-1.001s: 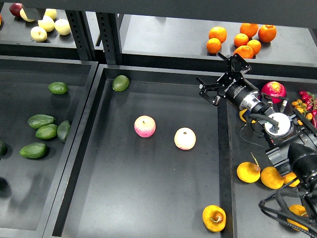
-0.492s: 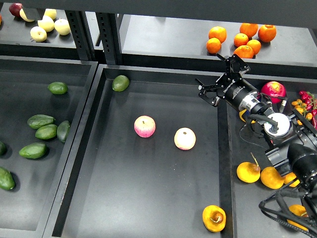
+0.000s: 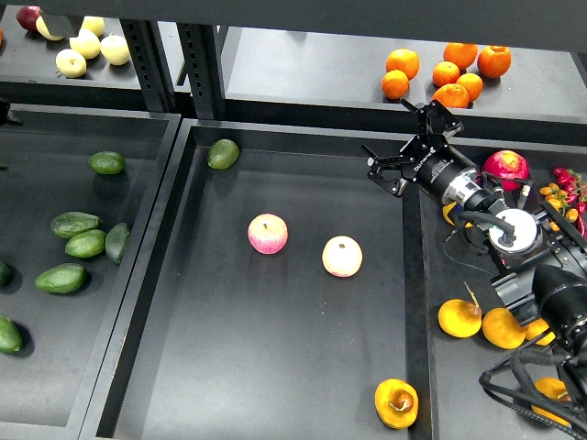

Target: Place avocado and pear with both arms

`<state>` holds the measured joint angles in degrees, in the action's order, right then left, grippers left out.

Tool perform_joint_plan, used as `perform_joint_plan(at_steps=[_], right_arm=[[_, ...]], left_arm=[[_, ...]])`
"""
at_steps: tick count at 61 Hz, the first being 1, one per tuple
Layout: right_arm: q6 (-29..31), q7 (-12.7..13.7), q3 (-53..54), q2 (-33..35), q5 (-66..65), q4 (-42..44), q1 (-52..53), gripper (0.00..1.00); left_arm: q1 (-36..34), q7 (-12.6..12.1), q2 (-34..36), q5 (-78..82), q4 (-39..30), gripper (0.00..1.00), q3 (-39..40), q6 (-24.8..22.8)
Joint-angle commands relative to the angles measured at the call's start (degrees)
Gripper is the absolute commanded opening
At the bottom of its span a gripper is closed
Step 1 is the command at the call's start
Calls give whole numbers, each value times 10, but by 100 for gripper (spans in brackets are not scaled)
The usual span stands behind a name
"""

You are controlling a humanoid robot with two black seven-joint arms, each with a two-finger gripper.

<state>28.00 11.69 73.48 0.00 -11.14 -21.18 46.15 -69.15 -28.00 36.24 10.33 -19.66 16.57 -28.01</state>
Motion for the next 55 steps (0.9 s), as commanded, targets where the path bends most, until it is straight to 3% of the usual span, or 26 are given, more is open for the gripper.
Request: perform_joint_plan(at_steps=[1, 31, 55], right_arm=[[0, 0, 0, 0, 1, 0, 0, 100], [0, 0, -1, 0, 0, 0, 1, 100], [0, -3, 2, 0, 1, 0, 1, 100]], left_arm=[[0, 0, -13, -30, 1, 82, 43, 0], [5, 0, -92, -177, 1, 82, 173, 0], [40, 0, -145, -211, -3, 82, 394, 0]])
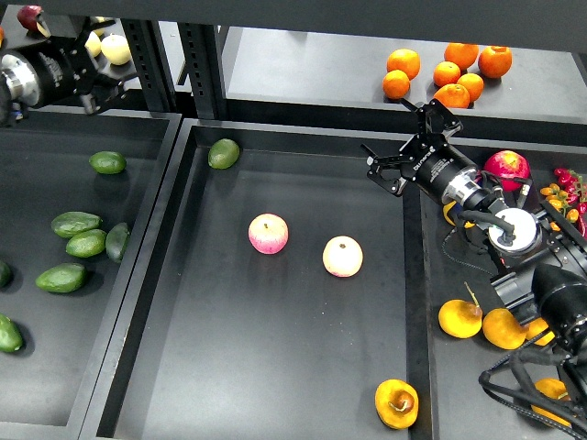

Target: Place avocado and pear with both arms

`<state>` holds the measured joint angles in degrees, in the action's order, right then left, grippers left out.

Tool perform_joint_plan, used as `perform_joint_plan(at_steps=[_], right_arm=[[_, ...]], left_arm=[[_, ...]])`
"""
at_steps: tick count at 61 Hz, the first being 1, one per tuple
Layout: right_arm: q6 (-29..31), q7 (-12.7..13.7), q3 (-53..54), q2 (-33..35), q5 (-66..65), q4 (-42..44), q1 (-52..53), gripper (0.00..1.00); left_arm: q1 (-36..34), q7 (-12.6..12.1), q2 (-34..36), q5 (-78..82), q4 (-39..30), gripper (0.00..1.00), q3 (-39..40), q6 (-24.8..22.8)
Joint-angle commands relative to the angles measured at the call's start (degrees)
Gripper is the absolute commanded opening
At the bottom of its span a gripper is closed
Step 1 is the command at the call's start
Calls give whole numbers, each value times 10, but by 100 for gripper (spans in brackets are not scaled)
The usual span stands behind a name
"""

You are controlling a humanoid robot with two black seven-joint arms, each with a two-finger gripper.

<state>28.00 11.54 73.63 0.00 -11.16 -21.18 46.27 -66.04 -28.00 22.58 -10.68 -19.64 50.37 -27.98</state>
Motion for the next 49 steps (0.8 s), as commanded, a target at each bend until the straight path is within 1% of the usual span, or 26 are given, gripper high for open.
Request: perform_joint_plan(at_steps=[1, 11, 18, 29, 32, 45, 49], right_arm=[[0, -1, 0, 0, 1, 0, 0, 100], [0, -3, 4, 0, 1, 0, 0, 100], [0, -5, 7, 0, 1, 0, 0, 100], [0, -6, 8, 0, 1, 0, 0, 100], [0, -6, 8, 0, 1, 0, 0, 100], [0, -7, 8, 0, 1, 0, 0, 100], [0, -7, 8, 0, 1, 0, 0, 100]], left_arm=[[10, 0, -10, 0, -4, 82, 60, 0], [44, 0, -52, 0, -19, 82, 161, 0], [65, 0, -87, 0, -37, 83, 206, 0], [82, 0, -137, 0, -47, 83, 253, 0], [93, 15, -167, 0, -48, 83, 281, 0], [129, 19, -221, 0, -65, 83, 323, 0], [136, 22, -226, 0, -70, 85, 335, 0]])
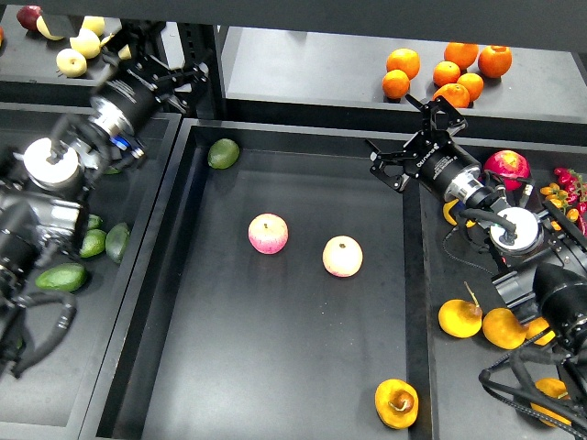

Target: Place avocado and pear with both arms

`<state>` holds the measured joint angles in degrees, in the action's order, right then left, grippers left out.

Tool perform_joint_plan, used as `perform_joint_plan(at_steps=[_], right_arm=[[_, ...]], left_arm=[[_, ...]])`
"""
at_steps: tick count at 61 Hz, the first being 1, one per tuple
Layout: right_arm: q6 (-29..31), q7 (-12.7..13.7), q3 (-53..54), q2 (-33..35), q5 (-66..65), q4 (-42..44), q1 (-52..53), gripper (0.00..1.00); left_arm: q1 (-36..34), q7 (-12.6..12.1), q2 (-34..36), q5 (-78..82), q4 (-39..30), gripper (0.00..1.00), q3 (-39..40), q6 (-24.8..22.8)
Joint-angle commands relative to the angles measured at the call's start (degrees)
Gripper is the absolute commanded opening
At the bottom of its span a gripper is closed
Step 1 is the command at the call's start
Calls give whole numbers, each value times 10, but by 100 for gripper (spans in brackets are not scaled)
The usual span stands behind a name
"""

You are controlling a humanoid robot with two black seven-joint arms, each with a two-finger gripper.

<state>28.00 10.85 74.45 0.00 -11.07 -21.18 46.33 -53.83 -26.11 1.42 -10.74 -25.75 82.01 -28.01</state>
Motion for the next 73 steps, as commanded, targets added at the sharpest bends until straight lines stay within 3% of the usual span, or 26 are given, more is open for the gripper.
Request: perform_joint_plan(at_steps=[1, 10, 27, 73], right_arm=[[0, 0, 0, 0, 0, -1, 0, 100], [0, -1, 2, 0, 1, -11, 0, 100], [0, -2, 24, 0, 3, -15, -1, 100], [0, 8, 32, 0, 6, -15, -1, 100]], left_arm=[[16, 4, -14, 0, -10, 86, 22, 0], [36, 36, -14, 0, -22, 90, 54, 0], [83, 50, -14, 1, -51, 98, 63, 0], [176, 47, -14, 11, -169, 98, 18, 0]])
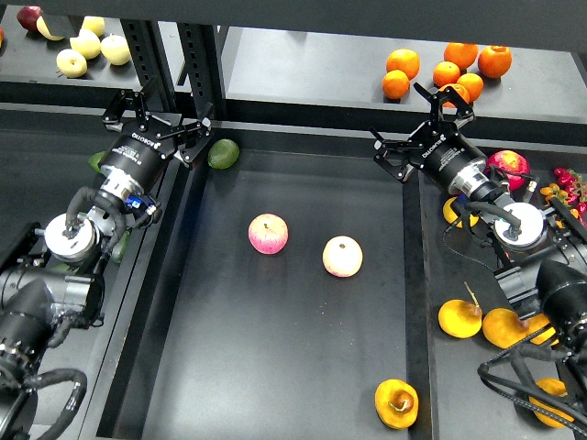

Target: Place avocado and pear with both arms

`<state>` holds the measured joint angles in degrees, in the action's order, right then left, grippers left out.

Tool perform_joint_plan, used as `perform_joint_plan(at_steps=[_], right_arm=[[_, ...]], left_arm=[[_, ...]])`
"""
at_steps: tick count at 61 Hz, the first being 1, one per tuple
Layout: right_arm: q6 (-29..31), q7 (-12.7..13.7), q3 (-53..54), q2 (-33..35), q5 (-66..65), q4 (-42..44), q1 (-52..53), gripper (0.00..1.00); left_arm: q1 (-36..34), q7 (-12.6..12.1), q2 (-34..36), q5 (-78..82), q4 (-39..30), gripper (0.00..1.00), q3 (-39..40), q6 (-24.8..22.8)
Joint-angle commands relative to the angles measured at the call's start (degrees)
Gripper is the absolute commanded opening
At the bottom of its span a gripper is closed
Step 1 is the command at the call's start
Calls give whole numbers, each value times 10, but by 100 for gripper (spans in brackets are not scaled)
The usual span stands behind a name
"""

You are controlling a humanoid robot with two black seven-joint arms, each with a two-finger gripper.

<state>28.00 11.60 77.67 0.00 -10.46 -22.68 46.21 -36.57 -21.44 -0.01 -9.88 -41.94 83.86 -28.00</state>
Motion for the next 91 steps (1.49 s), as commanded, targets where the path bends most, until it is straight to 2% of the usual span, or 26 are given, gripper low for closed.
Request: perform_joint_plan(at_steps=[1, 12, 18, 35, 40, 44, 47, 51, 62, 63, 76, 91], right_arm=[[0, -1, -1, 0, 0, 0, 1, 100], [0, 0, 0, 0, 0, -2, 3, 100], [0, 10, 5, 0, 3, -8, 5, 100], [0, 100, -2, 0, -3, -56, 19, 99], [0, 131, -51, 0, -2, -83, 22, 99], [0, 137, -92, 3, 3, -101, 32, 99], [0, 140, -118, 24, 5, -112, 38, 99], [0, 164, -164, 57, 21, -139, 40, 99], [0, 164, -256, 103, 48, -197, 59, 99], [0, 164, -290, 122, 54, -208, 71, 99], [0, 164, -429, 217, 117, -255, 129, 100], [0, 164, -544, 309, 166, -296, 186, 100]], left_arm=[[5, 0, 0, 4, -7, 98, -1, 0], [7, 0, 0, 15, -7, 98, -2, 0], [7, 0, 0, 15, -7, 98, -3, 0], [7, 0, 0, 15, -6, 98, -12, 0], [7, 0, 0, 15, 2, 98, -15, 0], [7, 0, 0, 15, 8, 98, -16, 0], [7, 0, 0, 15, 12, 98, -17, 0], [7, -1, 0, 15, 12, 98, -18, 0], [7, -1, 0, 15, 11, 99, -20, 0], [7, -2, 0, 15, 11, 99, -22, 0], [4, -2, 0, 17, 14, 99, -35, 0], [3, -2, 0, 20, 16, 99, -36, 0]])
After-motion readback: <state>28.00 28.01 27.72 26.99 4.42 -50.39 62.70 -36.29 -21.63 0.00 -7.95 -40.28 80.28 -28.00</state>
